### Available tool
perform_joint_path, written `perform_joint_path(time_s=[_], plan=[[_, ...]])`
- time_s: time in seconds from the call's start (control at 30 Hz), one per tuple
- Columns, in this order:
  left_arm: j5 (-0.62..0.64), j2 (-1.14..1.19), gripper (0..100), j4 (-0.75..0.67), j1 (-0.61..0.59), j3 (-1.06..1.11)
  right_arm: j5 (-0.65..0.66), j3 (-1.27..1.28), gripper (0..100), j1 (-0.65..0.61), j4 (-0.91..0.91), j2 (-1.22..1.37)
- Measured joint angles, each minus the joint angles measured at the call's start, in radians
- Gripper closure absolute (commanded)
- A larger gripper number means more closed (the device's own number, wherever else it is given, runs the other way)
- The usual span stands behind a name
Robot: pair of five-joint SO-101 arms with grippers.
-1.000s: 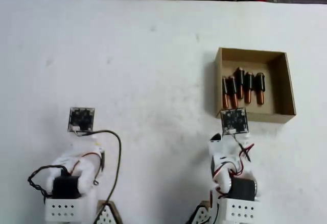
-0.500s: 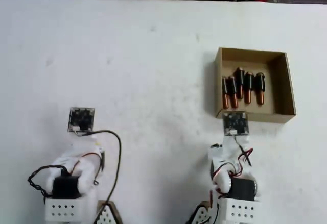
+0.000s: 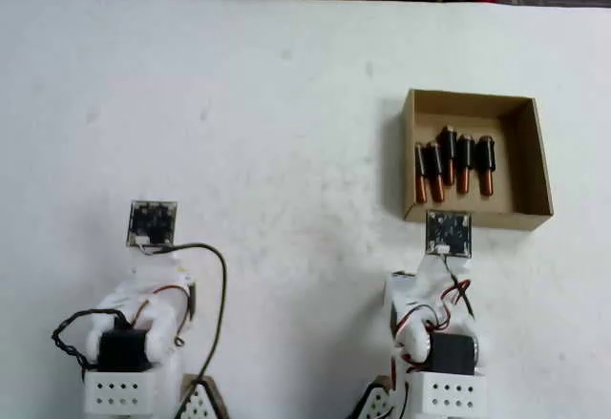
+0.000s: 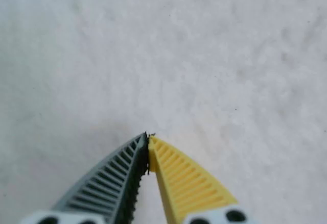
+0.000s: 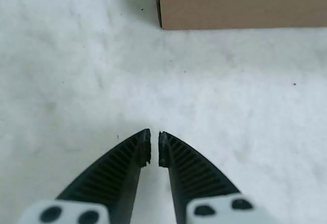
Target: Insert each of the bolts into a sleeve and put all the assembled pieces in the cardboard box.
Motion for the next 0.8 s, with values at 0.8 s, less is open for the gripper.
perform_joint_path(time_s=[0.8], plan=[[0.000, 0.000, 98, 0.000, 0.000, 0.000, 0.092, 0.000, 98.1, 0.000, 0.000, 0.000]])
